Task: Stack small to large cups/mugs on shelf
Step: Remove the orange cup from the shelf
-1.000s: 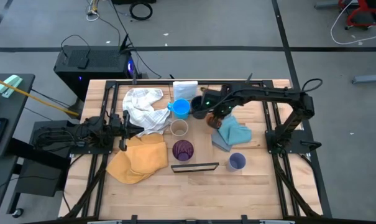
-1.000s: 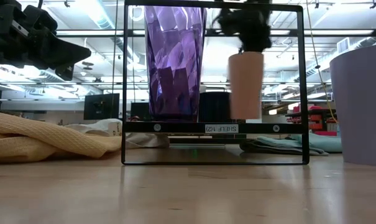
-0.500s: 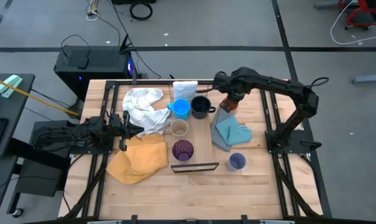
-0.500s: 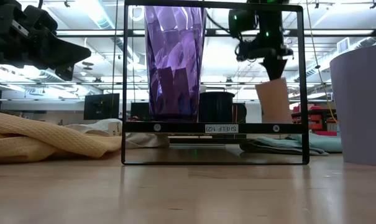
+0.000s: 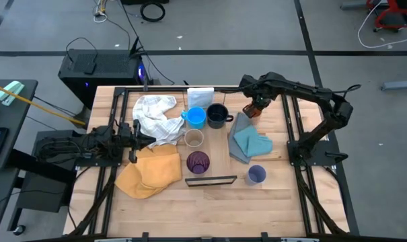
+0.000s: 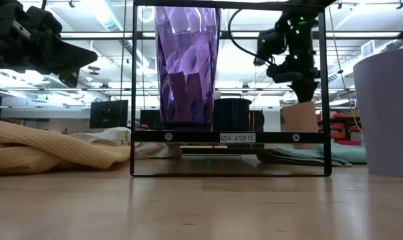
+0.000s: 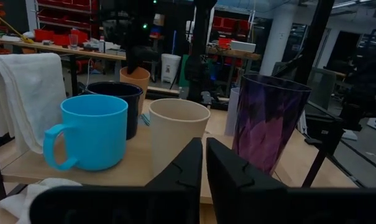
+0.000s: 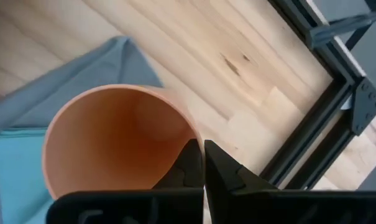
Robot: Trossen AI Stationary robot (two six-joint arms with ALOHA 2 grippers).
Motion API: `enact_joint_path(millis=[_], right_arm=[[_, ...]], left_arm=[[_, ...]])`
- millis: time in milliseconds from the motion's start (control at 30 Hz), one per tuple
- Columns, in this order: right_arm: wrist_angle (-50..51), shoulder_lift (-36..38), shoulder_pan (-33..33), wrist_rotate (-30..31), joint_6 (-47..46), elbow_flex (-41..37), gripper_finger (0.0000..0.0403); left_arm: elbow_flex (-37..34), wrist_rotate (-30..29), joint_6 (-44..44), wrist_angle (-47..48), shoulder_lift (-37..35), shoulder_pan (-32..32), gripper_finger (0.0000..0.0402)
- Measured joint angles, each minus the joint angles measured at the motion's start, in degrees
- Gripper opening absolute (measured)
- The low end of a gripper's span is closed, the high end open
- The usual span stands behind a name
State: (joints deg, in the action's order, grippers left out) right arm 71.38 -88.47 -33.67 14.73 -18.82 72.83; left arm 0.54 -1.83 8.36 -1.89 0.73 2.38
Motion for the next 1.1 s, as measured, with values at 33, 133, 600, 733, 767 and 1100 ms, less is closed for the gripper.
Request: enact_joint_path(millis=[33,133,600,733,767,1100], right_arm=[[-0.4,0.3,-0.5,-0.1,0.0,-0.7,0.0000],[-1.3,1.3,-1.8,-0.7,-0.1,-2.4,0.0000],[-2.2,5.8,-6.4,-4.2,0.5,-6.5,0.0004],[-3.5,7.4,-6.5,-4.3,0.6,-6.6,0.0036],[-3.4,7.7,-6.5,-4.4,0.6,-6.6,0.0046],[-3.1,7.3,-6.7,-6.4,-0.6,-6.6,0.0118]], left_arm=[[0.0,0.0,0.0,0.0,0.0,0.0,0.0032],[0.0,0.0,0.0,0.0,0.0,0.0,0.0036],[0.0,0.0,0.0,0.0,0.0,0.0,0.0021],[0.0,0.0,0.0,0.0,0.0,0.0,0.0027],[0.0,0.0,0.0,0.0,0.0,0.0,0.0029],[0.0,0.0,0.2,0.0,0.0,0.0,0.0028]])
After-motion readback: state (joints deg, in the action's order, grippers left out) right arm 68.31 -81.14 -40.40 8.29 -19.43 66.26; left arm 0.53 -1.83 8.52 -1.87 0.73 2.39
